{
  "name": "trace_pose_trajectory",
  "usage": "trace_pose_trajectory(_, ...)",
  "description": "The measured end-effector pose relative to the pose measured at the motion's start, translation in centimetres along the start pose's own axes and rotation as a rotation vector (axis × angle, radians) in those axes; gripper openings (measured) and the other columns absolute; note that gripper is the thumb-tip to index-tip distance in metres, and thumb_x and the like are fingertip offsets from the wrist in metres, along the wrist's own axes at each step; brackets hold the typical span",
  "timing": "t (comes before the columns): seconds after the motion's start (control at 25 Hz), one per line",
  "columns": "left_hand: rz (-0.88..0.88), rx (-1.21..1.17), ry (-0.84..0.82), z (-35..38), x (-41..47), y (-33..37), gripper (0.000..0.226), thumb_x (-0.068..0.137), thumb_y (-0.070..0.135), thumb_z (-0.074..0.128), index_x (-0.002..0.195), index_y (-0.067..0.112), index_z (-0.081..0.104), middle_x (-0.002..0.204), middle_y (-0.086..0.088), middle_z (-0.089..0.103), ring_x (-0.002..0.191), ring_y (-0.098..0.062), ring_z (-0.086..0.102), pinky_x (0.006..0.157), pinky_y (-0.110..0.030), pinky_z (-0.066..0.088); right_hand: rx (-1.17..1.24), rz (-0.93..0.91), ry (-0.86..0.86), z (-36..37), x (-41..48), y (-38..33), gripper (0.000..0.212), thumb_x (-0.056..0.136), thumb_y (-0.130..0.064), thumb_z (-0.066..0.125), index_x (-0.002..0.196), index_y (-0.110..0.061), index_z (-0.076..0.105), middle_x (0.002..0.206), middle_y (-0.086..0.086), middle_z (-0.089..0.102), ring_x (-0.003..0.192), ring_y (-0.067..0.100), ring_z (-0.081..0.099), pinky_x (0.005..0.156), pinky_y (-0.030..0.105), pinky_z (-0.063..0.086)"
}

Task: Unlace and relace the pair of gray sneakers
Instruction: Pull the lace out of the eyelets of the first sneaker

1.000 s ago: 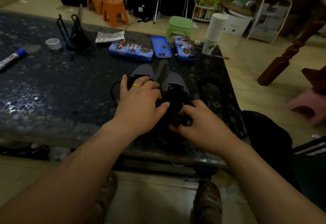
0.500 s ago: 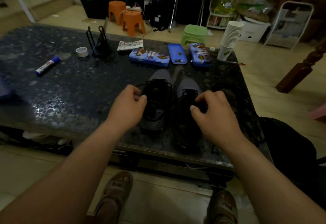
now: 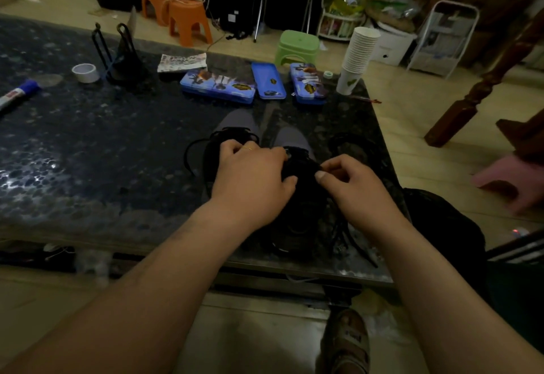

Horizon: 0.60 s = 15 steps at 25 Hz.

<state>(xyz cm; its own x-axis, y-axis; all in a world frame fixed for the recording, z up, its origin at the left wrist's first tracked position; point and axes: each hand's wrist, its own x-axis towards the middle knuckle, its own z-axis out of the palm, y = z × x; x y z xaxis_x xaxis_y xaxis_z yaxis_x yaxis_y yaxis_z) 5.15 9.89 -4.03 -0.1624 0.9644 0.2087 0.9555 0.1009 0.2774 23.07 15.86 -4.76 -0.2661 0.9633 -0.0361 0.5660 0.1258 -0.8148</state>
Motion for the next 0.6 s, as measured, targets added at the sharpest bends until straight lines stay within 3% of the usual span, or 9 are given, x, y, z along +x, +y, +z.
trace_pose_trajectory(0.16,0.011,-0.080,0.014,0.0,0.2,-0.1,0.028,0.094,0.046,0.058,0.119,0.034,0.063,0.094,0.010,0.066,0.100,-0.017,0.058,0.108,-0.041,0.027,0.072,-0.014,-0.034,-0.4,0.2,0.2,0.009,0.093,-0.023,0.072,0.099,-0.020,0.065,0.077,-0.004,0.063,0.057,0.000,0.054,0.051,0.013,0.043)
trace_pose_trajectory(0.32,0.029,-0.109,-0.050,-0.5,0.1,-0.2,0.016,0.093,0.048,0.060,0.103,0.036,0.057,0.083,0.013,0.060,0.086,-0.012,0.056,0.109,-0.039,0.026,0.116,-0.012,-0.114,-1.1,0.3,0.2,0.015,0.092,-0.022,0.074,0.089,-0.013,0.063,0.067,-0.007,0.056,0.055,0.002,0.050,0.050,0.015,0.040)
trace_pose_trajectory(0.44,0.027,-0.064,-0.141,-1.2,0.4,-0.5,0.020,0.097,0.052,0.055,0.096,0.032,0.053,0.081,0.010,0.059,0.085,-0.014,0.054,0.112,-0.041,0.023,0.131,0.011,-0.113,-1.7,0.7,0.6,0.006,0.098,-0.027,0.066,0.094,-0.023,0.070,0.083,-0.005,0.069,0.072,0.007,0.060,0.064,0.022,0.048)
trace_pose_trajectory(0.52,0.021,-0.073,-0.196,-1.6,0.6,-0.9,0.017,0.099,0.047,0.051,0.095,0.030,0.051,0.078,0.008,0.061,0.082,-0.012,0.055,0.121,-0.046,0.016,0.127,0.010,-0.136,-2.1,1.0,0.8,0.020,0.100,-0.018,0.060,0.105,-0.033,0.072,0.103,-0.013,0.073,0.088,0.001,0.066,0.076,0.022,0.050)
trace_pose_trajectory(0.6,0.006,-0.139,-0.246,-1.9,0.5,-1.2,0.010,0.098,0.039,0.053,0.098,0.029,0.050,0.076,0.009,0.064,0.079,-0.006,0.057,0.126,-0.050,0.007,0.067,-0.029,-0.194,-2.1,0.9,1.1,0.030,0.099,-0.009,0.060,0.114,-0.033,0.069,0.110,-0.014,0.072,0.098,-0.003,0.066,0.080,0.017,0.052)
